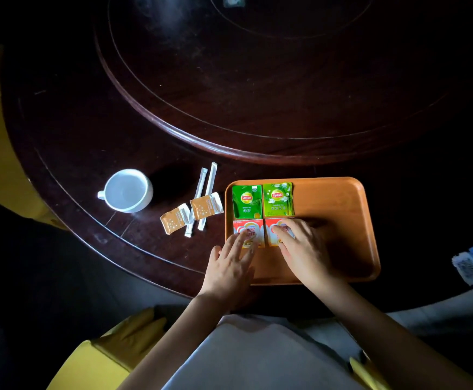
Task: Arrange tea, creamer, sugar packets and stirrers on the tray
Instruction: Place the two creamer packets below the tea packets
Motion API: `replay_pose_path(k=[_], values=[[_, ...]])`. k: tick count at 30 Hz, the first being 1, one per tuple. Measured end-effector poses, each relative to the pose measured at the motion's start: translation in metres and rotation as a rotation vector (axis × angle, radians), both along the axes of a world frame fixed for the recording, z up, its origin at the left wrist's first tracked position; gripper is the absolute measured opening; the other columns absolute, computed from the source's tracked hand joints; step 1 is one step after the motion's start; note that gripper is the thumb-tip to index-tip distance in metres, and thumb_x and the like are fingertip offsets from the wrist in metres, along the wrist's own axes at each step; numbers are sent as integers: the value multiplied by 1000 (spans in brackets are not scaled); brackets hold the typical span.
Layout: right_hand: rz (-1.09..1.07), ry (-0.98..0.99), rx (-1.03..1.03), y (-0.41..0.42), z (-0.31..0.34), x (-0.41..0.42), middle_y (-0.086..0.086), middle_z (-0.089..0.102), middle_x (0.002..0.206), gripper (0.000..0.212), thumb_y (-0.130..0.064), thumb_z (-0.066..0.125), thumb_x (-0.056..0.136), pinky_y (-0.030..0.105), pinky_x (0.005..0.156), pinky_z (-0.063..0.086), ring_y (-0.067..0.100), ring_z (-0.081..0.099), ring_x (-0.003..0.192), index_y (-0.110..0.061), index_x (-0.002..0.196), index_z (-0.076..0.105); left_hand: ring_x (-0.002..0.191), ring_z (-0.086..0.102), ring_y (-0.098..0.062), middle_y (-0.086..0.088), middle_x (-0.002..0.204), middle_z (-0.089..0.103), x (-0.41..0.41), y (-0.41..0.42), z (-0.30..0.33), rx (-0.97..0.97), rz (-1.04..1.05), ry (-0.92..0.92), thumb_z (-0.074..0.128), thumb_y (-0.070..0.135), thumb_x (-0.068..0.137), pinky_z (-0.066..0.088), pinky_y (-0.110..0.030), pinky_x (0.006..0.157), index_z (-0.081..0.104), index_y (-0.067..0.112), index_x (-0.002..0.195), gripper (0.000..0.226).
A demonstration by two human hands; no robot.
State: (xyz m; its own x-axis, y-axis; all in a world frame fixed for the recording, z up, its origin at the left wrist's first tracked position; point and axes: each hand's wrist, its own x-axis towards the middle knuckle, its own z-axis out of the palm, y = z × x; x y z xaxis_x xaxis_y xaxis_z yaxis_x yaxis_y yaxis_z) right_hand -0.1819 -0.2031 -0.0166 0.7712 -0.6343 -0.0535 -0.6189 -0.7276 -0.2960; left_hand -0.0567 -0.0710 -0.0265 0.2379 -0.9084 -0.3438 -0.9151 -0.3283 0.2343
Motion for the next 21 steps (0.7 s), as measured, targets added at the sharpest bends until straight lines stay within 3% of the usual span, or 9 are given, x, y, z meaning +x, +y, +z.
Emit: replay_pose_path(k=[4,8,10,14,18,21], values=[[-8,-3,4,1,2,0,12,67,108,36,-3,72,69,42,79,56,33,63,99,-12,104,67,136,33,-30,-11,151,31,-1,-1,5,-51,1,-8,51,31,86,40,-48,95,36,22,137,54],[-15,-7,4,1,4,1,12,67,111,36,-3,72,69,42,81,54,33,62,101,-11,104,66,141,21,-28,-9,156,19,-1,-1,4,-20,-1,9,43,34,90,33,-47,101,27,24,140,53],[-23,-33,5,1,6,0,12,67,109,36,-4,73,68,41,82,54,32,63,100,-10,103,67,139,26,-29,-11,154,25,0,0,9,-32,14,14,46,34,89,36,-47,100,30,23,139,54],[-32,-122,32,2,9,4,14,68,107,31,-4,69,74,43,86,54,33,64,98,-8,104,67,114,57,-33,-16,129,58,8,5,22,-239,30,6,62,29,78,51,-42,82,51,15,127,52],[-4,-154,34,3,18,26,13,69,102,25,-7,71,74,42,78,58,32,66,90,-6,99,67,104,60,-27,-6,116,65,28,16,35,-424,200,74,44,28,85,48,-37,78,57,15,114,35],[53,-162,42,5,27,54,15,70,102,25,-6,72,74,43,78,58,33,66,91,-4,99,68,94,63,-30,-7,106,68,55,30,38,-426,342,17,47,26,86,47,-39,73,62,13,106,28]])
